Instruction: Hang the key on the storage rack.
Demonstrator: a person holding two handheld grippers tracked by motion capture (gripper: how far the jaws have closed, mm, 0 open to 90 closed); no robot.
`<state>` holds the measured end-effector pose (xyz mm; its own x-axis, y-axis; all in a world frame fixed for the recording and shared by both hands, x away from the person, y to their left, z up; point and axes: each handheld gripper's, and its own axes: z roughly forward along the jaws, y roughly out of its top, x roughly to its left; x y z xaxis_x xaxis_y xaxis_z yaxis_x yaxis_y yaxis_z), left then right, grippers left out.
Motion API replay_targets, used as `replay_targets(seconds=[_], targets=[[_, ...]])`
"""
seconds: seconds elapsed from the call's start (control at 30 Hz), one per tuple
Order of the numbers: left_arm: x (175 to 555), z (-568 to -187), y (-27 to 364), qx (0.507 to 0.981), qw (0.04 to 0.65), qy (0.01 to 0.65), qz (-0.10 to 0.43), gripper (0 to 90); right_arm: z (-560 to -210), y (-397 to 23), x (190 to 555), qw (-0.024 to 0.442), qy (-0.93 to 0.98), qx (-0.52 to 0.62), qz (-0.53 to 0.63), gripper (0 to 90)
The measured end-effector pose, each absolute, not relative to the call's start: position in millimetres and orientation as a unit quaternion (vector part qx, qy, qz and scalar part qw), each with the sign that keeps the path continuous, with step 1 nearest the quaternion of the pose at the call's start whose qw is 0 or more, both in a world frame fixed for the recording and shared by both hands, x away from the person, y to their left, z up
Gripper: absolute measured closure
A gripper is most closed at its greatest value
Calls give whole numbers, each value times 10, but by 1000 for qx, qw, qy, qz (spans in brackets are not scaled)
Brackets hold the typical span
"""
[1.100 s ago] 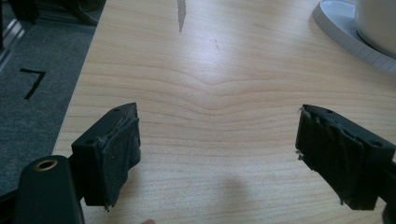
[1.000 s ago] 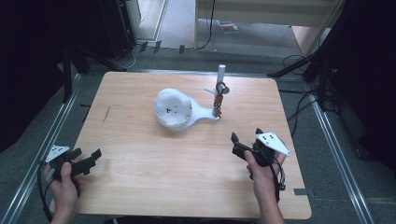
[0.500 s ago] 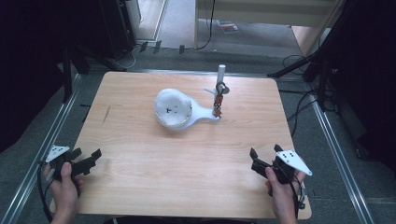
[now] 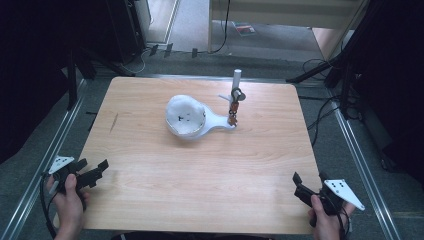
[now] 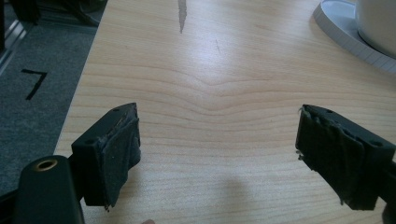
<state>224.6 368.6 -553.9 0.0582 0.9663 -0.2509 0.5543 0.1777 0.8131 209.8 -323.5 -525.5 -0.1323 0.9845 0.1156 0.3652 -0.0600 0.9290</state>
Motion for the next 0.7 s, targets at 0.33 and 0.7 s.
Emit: replay_targets(seconds=[0.33, 0.7], targets=[[2248, -5539, 3687, 593, 421, 641, 244, 148, -5349, -3373, 2024, 341, 590, 575, 453, 101], [2260, -5541, 3684, 593, 421, 642, 243, 148, -5406, -3412, 2029, 337, 581, 585, 455, 128]])
